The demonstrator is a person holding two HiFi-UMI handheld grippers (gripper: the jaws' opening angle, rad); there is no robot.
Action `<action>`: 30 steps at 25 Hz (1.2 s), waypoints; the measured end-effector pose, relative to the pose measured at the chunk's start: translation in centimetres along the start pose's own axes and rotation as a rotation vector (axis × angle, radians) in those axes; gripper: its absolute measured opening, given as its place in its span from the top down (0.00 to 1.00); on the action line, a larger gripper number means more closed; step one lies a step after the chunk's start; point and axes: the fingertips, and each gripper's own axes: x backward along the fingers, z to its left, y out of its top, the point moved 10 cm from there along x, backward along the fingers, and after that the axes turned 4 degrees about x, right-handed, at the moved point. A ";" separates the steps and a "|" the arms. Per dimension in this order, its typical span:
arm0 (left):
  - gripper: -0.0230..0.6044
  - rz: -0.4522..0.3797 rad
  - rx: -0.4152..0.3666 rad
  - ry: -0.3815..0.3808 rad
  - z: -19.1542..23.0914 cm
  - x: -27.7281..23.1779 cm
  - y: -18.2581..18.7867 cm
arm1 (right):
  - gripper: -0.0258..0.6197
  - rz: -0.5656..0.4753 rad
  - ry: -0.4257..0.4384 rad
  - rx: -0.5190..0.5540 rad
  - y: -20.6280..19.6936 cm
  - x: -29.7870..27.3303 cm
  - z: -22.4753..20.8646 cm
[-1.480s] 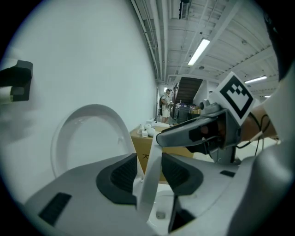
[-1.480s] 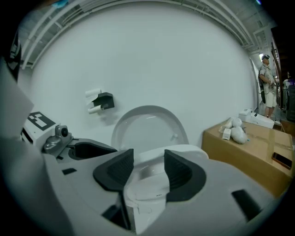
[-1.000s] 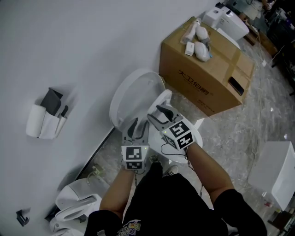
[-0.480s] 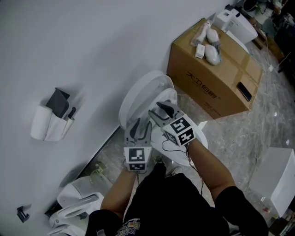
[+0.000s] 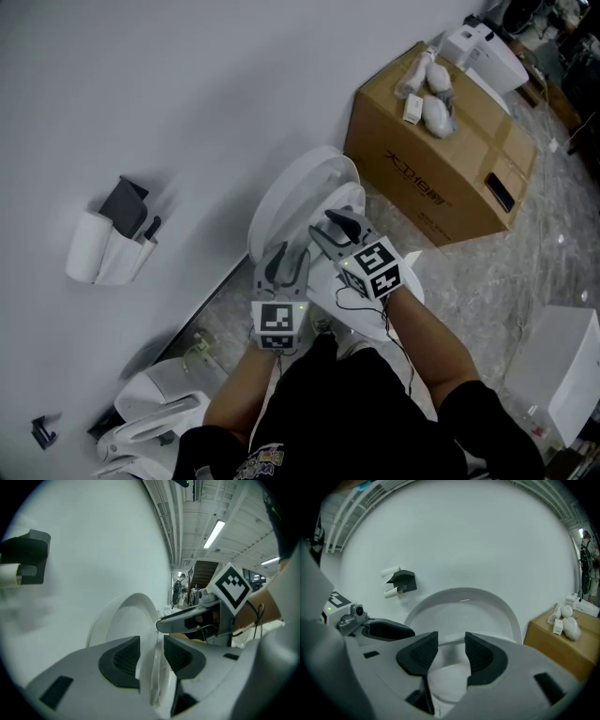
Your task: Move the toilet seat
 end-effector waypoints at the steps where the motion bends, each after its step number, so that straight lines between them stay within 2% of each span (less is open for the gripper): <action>1: 0.72 -0.002 0.001 0.000 0.0 0.1 0.1 | 0.68 0.004 -0.001 0.001 0.0 0.0 0.0; 3: 0.72 -0.006 -0.001 0.001 0.0 0.3 0.3 | 0.68 0.013 -0.004 0.004 0.0 0.2 0.0; 5: 0.73 -0.011 -0.003 0.007 -0.2 0.5 0.5 | 0.72 0.017 -0.014 0.012 0.1 0.6 -0.1; 7: 0.74 -0.017 -0.004 0.015 -0.6 0.9 0.9 | 0.88 0.008 -0.024 0.022 0.3 1.2 -0.2; 9: 0.76 -0.022 -0.006 0.024 -1.0 1.3 1.3 | 0.95 -0.013 -0.031 0.028 0.8 2.0 -0.2; 13: 0.84 -0.039 -0.006 0.062 -2.1 2.4 2.1 | 0.95 -0.063 -0.018 0.033 1.7 4.0 -0.2; 16: 0.92 -0.064 0.006 0.124 -3.7 3.6 2.7 | 0.95 -0.089 0.031 0.032 2.1 6.1 0.0; 25: 0.94 -0.081 0.065 0.240 -12.3 7.9 3.5 | 0.95 -0.155 0.169 0.065 2.2 15.1 0.1; 30: 0.94 -0.103 0.045 0.305 -18.5 11.2 3.1 | 0.95 -0.182 0.233 0.068 1.1 20.9 0.4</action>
